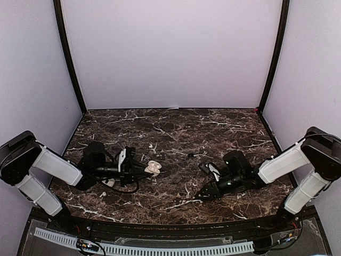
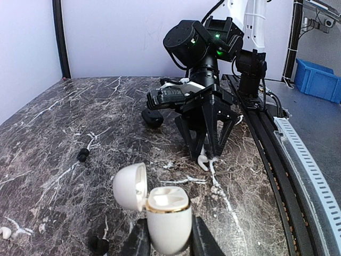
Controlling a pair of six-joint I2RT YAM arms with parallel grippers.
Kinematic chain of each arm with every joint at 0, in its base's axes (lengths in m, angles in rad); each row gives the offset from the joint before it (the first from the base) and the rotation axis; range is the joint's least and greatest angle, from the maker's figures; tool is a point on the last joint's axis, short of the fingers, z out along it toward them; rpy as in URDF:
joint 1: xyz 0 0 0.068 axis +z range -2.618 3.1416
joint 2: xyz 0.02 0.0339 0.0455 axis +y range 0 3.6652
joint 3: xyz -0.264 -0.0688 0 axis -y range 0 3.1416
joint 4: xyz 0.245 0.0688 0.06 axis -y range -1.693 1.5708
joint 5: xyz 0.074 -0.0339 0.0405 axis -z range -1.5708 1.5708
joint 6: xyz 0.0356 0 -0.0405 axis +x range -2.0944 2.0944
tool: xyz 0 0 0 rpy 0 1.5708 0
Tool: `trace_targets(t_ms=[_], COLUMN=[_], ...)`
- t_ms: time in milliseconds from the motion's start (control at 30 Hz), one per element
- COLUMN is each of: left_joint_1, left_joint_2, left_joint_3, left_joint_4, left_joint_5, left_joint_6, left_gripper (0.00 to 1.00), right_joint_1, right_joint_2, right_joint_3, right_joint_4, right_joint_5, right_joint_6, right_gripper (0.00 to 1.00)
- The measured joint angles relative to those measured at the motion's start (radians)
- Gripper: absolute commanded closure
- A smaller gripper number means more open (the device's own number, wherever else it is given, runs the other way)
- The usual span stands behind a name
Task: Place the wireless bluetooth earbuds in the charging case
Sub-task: Adjust the left earbud at the center of the board.
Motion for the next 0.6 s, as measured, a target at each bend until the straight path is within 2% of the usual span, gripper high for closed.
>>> trace_targets(t_ms=[433,600], left_joint_1=[0.0,0.0], left_joint_2=[0.0,-0.001], left_joint_3=[0.0,0.0], left_joint_4=[0.007,0.01], left_joint_5=[0.047,0.048], left_joint_6=[-0.006,-0.006], left_gripper=[0.87,0.87], right_joint_1=[0.0,0.0], right_joint_2=[-0.113,-0.201], right_joint_3=[-0.048,-0.05], right_joint_4=[-0.053,-0.048], right_joint_5=[0.033,0.093], right_joint_6=[0.017,0.004], right_gripper=[0.5,0.41])
